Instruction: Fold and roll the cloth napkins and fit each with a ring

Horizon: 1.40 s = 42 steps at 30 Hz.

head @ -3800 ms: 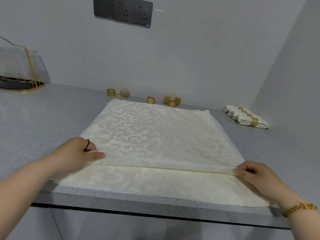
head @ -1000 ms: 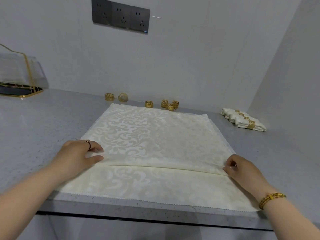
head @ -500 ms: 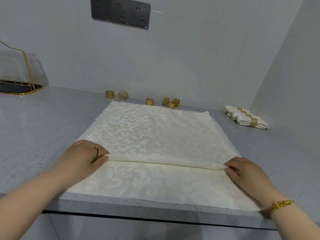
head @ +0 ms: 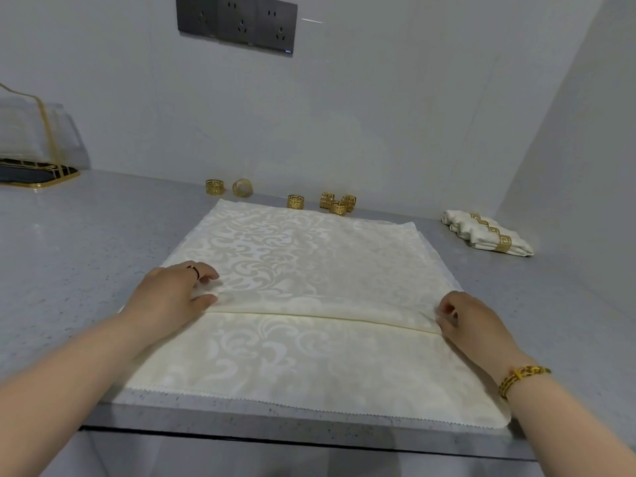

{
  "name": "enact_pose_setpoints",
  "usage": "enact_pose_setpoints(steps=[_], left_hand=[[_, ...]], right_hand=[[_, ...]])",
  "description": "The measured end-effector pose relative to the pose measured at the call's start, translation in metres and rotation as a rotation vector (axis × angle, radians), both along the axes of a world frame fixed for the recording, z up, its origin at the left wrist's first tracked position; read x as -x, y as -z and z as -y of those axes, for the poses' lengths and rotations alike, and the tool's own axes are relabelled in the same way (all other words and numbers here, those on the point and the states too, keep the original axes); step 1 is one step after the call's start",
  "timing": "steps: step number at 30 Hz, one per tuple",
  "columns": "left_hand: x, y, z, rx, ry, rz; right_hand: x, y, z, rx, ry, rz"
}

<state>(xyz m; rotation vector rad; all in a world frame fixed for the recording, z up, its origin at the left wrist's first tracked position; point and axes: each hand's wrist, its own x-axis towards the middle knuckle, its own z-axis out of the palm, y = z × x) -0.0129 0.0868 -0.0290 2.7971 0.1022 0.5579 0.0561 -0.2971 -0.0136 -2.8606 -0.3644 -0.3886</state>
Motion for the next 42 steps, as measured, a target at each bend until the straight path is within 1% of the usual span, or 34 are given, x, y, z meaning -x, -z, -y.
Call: enact_pose_setpoints(steps=[2, 3, 4, 5, 6, 7, 9, 12, 14, 16, 19, 22, 23, 24, 26, 27, 29, 31, 33, 36, 37, 39, 41, 42], left_hand=[[-0.001, 0.004, -0.002, -0.111, 0.14, 0.152], [0.0, 0.006, -0.003, -0.194, 0.211, 0.188], [0.0, 0.008, -0.004, -0.257, 0.248, 0.185], [0.002, 0.011, -0.005, -0.282, 0.265, 0.173], [0.005, 0.011, -0.004, -0.282, 0.27, 0.153], [0.008, 0.01, -0.003, -0.279, 0.271, 0.145], [0.012, 0.011, -0.001, -0.239, 0.262, 0.104], [0.008, 0.011, 0.003, -0.19, 0.229, 0.126], [0.005, 0.01, 0.003, -0.224, 0.231, 0.153], [0.004, 0.007, 0.001, -0.261, 0.228, 0.171], [0.009, 0.001, -0.001, -0.264, 0.223, 0.209], [0.017, -0.004, -0.005, -0.274, 0.231, 0.246], [0.02, -0.004, -0.006, -0.257, 0.235, 0.2], [0.024, -0.005, -0.007, -0.191, 0.231, 0.112], [0.026, 0.0, -0.012, 0.024, 0.223, -0.001], [0.027, 0.003, -0.013, 0.115, 0.241, -0.053], [0.026, 0.005, -0.012, 0.214, 0.227, -0.128], [0.023, 0.005, -0.01, 0.287, 0.188, -0.142], [0.021, 0.005, -0.005, 0.284, 0.144, -0.129], [0.021, 0.005, -0.002, 0.291, 0.141, -0.028], [0.021, 0.005, -0.002, 0.271, 0.147, -0.009], [0.018, 0.007, -0.005, 0.134, 0.157, 0.044], [0.016, 0.01, -0.007, -0.038, 0.211, 0.129], [0.018, 0.01, -0.006, -0.114, 0.249, 0.137]], right_hand=[[-0.003, 0.004, -0.001, 0.045, -0.132, 0.145], [-0.003, 0.006, 0.001, 0.085, -0.181, 0.184], [-0.002, 0.007, 0.002, 0.126, -0.22, 0.211], [0.001, 0.007, 0.003, 0.149, -0.254, 0.195], [0.005, 0.007, 0.004, 0.162, -0.263, 0.13], [0.009, 0.005, 0.005, 0.147, -0.247, 0.064], [0.009, 0.005, 0.008, 0.159, -0.217, 0.004], [0.006, 0.004, 0.002, 0.145, -0.157, 0.014], [0.003, 0.002, -0.004, 0.155, -0.11, 0.037], [0.002, 0.001, -0.006, 0.158, -0.101, 0.027], [0.01, -0.007, -0.003, 0.153, -0.117, 0.004], [0.022, -0.015, 0.003, 0.096, -0.107, -0.036], [0.025, -0.017, 0.006, 0.059, -0.102, -0.088], [0.028, -0.019, 0.009, 0.027, -0.103, -0.156], [0.031, -0.02, 0.01, -0.011, -0.104, -0.273], [0.031, -0.02, 0.011, -0.025, -0.101, -0.294], [0.029, -0.018, 0.009, -0.039, -0.093, -0.294], [0.026, -0.016, 0.006, -0.034, -0.082, -0.287], [0.023, -0.014, 0.004, 0.019, -0.069, -0.298], [0.02, -0.006, 0.005, 0.113, -0.073, -0.235], [0.02, -0.004, 0.005, 0.114, -0.066, -0.178], [0.022, 0.001, 0.003, 0.086, -0.114, 0.0], [0.023, 0.006, 0.005, 0.082, -0.194, 0.092], [0.024, 0.007, 0.006, 0.081, -0.211, 0.078]])
